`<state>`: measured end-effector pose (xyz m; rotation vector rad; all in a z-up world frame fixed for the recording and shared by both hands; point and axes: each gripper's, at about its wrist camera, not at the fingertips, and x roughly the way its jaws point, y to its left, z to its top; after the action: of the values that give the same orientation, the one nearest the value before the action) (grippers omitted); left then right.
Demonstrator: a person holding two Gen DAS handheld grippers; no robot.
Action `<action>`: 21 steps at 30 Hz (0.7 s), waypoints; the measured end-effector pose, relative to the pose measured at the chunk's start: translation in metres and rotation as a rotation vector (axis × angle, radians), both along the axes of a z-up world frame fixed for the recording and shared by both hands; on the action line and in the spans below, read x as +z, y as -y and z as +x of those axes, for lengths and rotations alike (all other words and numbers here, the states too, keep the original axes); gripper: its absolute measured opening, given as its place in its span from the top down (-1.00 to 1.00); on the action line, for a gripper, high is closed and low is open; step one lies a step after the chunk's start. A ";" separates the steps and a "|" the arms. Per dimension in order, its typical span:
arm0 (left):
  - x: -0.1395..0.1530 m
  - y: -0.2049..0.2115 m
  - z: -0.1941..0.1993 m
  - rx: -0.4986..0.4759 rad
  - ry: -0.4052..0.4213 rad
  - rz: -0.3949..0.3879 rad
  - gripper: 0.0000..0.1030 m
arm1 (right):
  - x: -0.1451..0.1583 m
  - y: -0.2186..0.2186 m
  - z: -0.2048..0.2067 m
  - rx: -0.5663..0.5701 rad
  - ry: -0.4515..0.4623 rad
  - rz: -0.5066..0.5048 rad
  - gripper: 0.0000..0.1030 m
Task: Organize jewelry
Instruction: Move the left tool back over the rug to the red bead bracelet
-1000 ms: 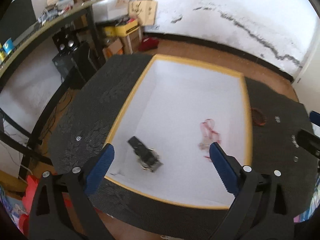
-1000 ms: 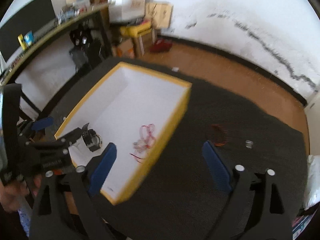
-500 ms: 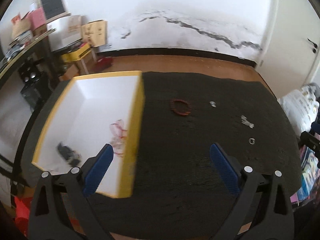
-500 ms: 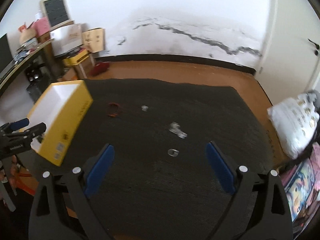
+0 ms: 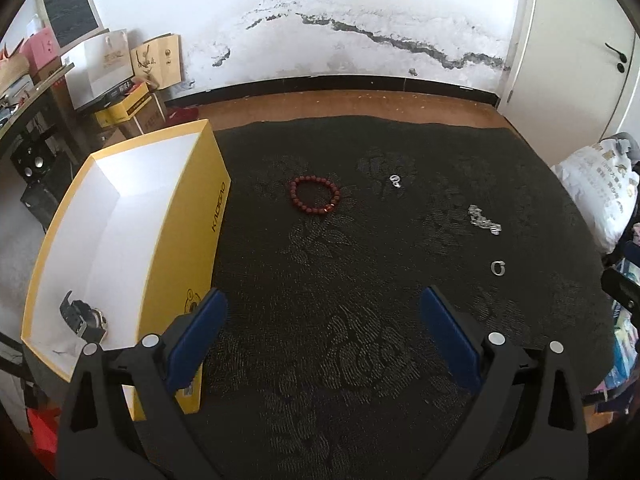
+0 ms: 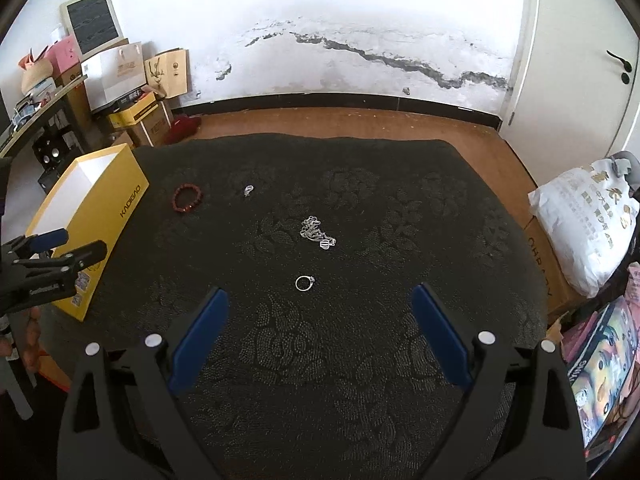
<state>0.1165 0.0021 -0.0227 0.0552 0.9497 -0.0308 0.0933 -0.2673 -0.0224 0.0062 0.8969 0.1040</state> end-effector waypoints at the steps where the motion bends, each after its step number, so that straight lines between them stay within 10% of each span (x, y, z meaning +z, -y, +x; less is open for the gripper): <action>1: -0.002 0.001 0.004 0.001 0.000 0.005 -0.84 | -0.003 -0.001 0.003 0.002 -0.004 -0.001 -0.75; 21: -0.095 0.012 0.142 0.051 -0.043 0.019 -0.84 | -0.078 -0.027 0.094 0.051 -0.134 -0.011 -0.75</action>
<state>0.2586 -0.0100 -0.1179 0.0486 0.9938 0.0241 0.1872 -0.2399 -0.1009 -0.0206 1.0321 0.1477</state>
